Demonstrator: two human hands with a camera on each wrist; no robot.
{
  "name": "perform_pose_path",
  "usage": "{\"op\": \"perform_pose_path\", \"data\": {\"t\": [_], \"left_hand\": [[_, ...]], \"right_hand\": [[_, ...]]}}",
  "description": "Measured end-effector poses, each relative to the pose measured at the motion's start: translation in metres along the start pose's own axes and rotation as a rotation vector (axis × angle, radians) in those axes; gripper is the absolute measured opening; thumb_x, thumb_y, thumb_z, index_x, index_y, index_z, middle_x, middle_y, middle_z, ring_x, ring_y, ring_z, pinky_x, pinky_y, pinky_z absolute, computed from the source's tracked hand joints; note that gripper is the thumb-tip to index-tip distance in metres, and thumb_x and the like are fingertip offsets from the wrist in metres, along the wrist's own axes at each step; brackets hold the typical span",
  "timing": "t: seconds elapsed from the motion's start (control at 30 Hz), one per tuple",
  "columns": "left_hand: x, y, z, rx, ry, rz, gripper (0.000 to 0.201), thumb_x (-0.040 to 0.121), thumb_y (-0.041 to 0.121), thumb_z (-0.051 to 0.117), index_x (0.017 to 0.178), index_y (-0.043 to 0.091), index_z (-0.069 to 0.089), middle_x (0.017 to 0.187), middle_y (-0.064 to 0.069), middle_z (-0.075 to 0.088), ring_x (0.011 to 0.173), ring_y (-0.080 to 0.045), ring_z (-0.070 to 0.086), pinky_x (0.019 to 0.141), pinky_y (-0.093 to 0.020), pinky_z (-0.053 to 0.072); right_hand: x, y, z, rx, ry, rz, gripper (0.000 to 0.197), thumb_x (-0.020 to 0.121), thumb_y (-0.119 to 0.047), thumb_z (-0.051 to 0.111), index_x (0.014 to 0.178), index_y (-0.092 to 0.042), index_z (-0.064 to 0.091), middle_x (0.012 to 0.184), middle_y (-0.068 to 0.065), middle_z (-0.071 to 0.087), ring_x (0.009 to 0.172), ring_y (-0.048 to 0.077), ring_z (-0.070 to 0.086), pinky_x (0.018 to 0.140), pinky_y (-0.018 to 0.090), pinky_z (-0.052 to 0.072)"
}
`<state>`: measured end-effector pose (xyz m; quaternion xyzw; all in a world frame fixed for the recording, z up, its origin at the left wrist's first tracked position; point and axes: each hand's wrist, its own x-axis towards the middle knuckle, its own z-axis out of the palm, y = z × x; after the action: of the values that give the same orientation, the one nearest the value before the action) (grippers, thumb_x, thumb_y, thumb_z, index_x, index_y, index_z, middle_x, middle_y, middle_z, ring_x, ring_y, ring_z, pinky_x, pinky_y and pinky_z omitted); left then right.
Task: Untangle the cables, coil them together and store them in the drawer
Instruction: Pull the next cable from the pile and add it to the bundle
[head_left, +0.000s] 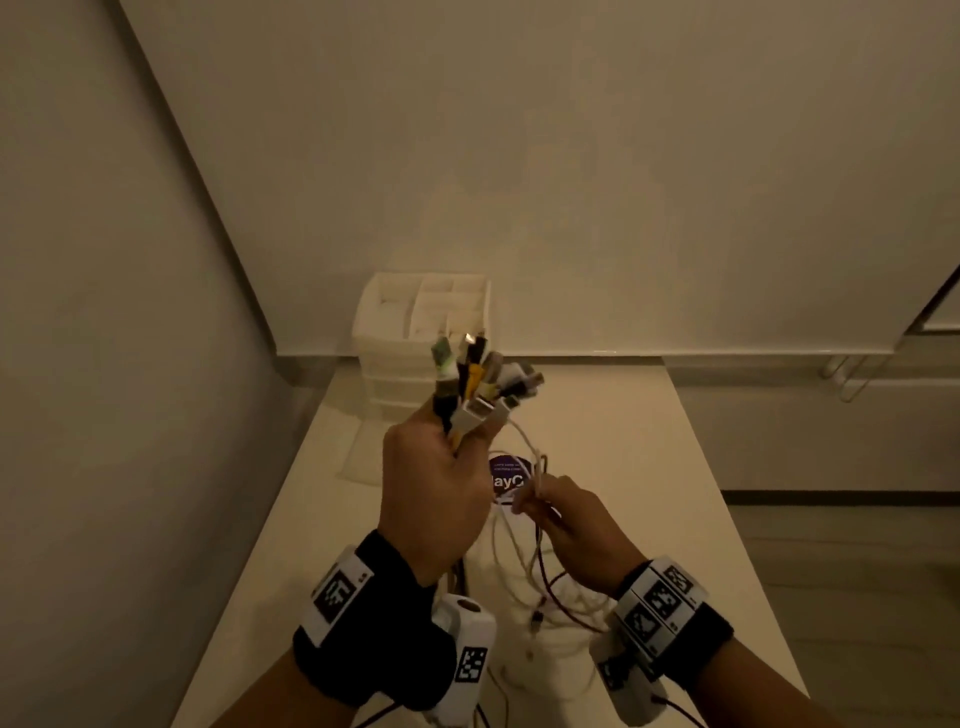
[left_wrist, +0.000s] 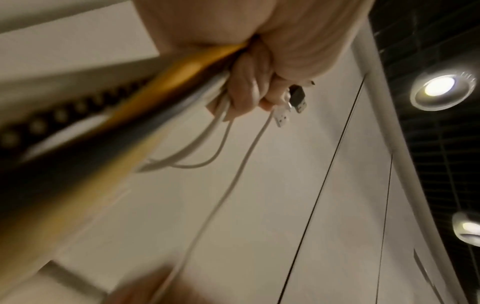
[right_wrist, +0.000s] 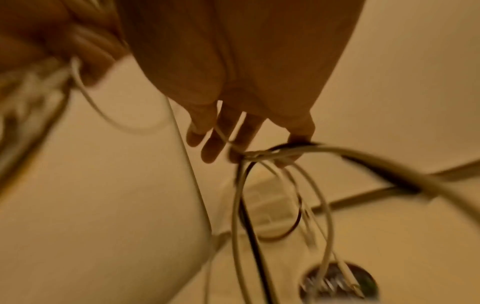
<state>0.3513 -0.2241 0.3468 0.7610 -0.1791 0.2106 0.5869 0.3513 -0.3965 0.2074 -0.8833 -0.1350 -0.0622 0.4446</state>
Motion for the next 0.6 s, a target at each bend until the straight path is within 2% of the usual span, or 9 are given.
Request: {"op": "perform_pose_path", "data": {"t": [0.13,0.17,0.23,0.27,0.33,0.4,0.47,0.53,0.6], "left_hand": [[0.020,0.011,-0.020,-0.023,0.012,0.038,0.014,0.091,0.020,0.064,0.103,0.022,0.070,0.084,0.026,0.070,0.080,-0.002,0.068,0.066,-0.008,0.045],[0.019,0.010,-0.021,-0.048,0.022,0.014,0.013,0.090,0.023,0.064,0.099,0.018,0.072,0.080,0.019,0.072,0.072,-0.010,0.066,0.059,-0.012,0.046],[0.019,0.005,-0.023,-0.149,0.109,-0.045,0.023,0.091,0.028,0.064,0.083,0.007,0.069,0.066,-0.002,0.064,0.054,-0.034,0.047,0.042,-0.038,0.037],[0.018,0.001,-0.025,-0.185,0.147,-0.058,0.027,0.091,0.032,0.064,0.078,0.008,0.067,0.059,-0.006,0.061,0.044,-0.031,0.036,0.041,-0.040,0.030],[0.021,0.001,-0.032,-0.164,0.181,-0.054,0.026,0.087,0.043,0.064,0.077,0.019,0.066,0.046,0.004,0.052,0.038,-0.010,0.041,0.047,-0.032,0.033],[0.027,0.001,-0.040,-0.042,0.185,-0.038,0.007,0.086,0.037,0.065,0.084,0.030,0.066,0.055,0.017,0.060,0.053,0.002,0.058,0.056,-0.026,0.045],[0.029,-0.003,-0.046,0.090,0.219,-0.028,0.011,0.087,0.029,0.068,0.093,0.037,0.064,0.076,0.027,0.064,0.071,0.011,0.062,0.065,-0.013,0.047],[0.030,-0.007,-0.049,0.114,0.273,-0.048,0.009,0.084,0.032,0.071,0.085,0.038,0.065,0.077,0.022,0.066,0.066,0.009,0.061,0.063,-0.017,0.049],[0.027,-0.009,-0.049,0.061,0.298,-0.103,0.012,0.082,0.034,0.073,0.071,0.031,0.067,0.060,0.016,0.063,0.049,0.001,0.054,0.055,-0.028,0.046]], "right_hand": [[-0.017,0.043,0.011,-0.058,0.096,0.142,0.023,0.099,-0.021,0.045,0.079,-0.027,0.056,0.074,-0.013,0.065,0.070,0.006,0.059,0.067,0.022,0.045],[-0.017,0.046,0.011,-0.031,0.091,0.160,0.023,0.100,-0.020,0.046,0.080,-0.025,0.057,0.075,-0.010,0.065,0.071,0.007,0.059,0.067,0.021,0.045],[-0.014,0.054,0.011,0.011,0.041,0.199,0.023,0.100,-0.016,0.047,0.080,-0.021,0.058,0.079,-0.005,0.065,0.075,0.007,0.059,0.069,0.020,0.045],[-0.014,0.060,0.013,-0.003,0.014,0.223,0.024,0.100,-0.015,0.047,0.079,-0.021,0.058,0.080,-0.004,0.065,0.075,0.006,0.059,0.070,0.020,0.044],[-0.014,0.069,0.011,-0.030,0.024,0.270,0.027,0.100,-0.015,0.047,0.078,-0.026,0.056,0.079,-0.005,0.065,0.075,0.006,0.059,0.071,0.024,0.044],[-0.011,0.070,0.001,0.001,0.120,0.253,0.027,0.100,-0.015,0.047,0.078,-0.027,0.057,0.076,-0.004,0.066,0.072,0.009,0.061,0.070,0.027,0.048],[-0.005,0.058,-0.016,0.046,0.207,0.230,0.026,0.099,-0.012,0.047,0.082,-0.028,0.061,0.072,-0.001,0.066,0.066,0.010,0.061,0.066,0.026,0.050],[0.003,0.043,-0.036,0.065,0.236,0.216,0.027,0.099,-0.010,0.046,0.088,-0.028,0.063,0.068,0.002,0.065,0.064,0.015,0.061,0.061,0.027,0.050],[0.005,0.027,-0.055,0.071,0.191,0.189,0.026,0.100,-0.010,0.045,0.095,-0.026,0.064,0.063,0.000,0.060,0.063,0.020,0.061,0.058,0.021,0.049]]}}
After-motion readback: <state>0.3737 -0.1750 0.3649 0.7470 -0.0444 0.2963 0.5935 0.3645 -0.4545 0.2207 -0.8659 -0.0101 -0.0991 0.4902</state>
